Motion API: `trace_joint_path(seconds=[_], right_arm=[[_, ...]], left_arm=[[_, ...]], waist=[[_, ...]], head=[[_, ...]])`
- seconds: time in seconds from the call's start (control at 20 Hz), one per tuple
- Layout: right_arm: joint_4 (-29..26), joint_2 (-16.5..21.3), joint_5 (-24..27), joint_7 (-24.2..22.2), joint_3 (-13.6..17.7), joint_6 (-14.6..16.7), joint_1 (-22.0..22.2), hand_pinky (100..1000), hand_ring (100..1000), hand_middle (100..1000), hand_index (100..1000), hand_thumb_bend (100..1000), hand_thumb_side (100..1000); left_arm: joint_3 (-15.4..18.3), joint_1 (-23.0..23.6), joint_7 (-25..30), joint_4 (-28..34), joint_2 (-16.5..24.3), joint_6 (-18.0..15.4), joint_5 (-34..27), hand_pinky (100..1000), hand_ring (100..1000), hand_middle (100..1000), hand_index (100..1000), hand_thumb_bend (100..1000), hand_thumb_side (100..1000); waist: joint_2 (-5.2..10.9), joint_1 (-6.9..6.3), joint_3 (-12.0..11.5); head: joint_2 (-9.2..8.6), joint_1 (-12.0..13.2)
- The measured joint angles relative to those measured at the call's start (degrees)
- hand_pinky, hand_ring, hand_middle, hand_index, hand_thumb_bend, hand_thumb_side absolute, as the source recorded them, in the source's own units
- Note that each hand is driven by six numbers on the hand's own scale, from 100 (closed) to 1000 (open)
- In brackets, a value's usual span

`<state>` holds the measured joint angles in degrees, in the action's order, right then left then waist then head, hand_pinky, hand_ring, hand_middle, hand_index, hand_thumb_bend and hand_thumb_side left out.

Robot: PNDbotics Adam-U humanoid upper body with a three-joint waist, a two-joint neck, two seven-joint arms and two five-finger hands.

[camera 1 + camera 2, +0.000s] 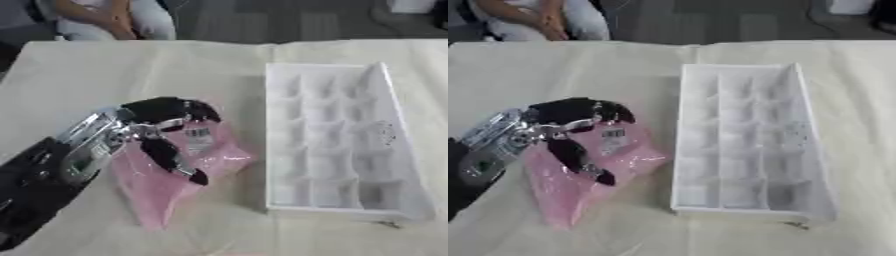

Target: Pick up objects on the table and place them in the box.

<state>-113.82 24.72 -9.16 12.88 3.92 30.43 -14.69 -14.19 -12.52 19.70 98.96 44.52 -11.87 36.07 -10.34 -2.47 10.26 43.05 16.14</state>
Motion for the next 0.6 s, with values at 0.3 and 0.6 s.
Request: trace_joint_path(seconds=[0.3, 0.6], right_arm=[[0.0, 0.0, 0.0, -0.1, 0.0, 0.1, -0.5, 100, 104, 100, 463, 371, 1000], [0.0, 0.0, 0.0, -0.1, 0.0, 0.1, -0.7, 100, 104, 100, 464, 371, 1000]], left_arm=[[-0.3, 1.5, -0.1, -0.7, 1.7, -0.3, 0.4, 720, 804, 870, 942, 814, 853], [-0.4, 2.3, -0.6, -1.0, 3.3, -0.8, 0.9, 716, 789, 859, 934, 796, 856]], waist=[[-0.16, 0.0, 0.4], [-0.34, 0.01, 0.4]], head=[[0.0, 0.0], [0.01, 0.0]])
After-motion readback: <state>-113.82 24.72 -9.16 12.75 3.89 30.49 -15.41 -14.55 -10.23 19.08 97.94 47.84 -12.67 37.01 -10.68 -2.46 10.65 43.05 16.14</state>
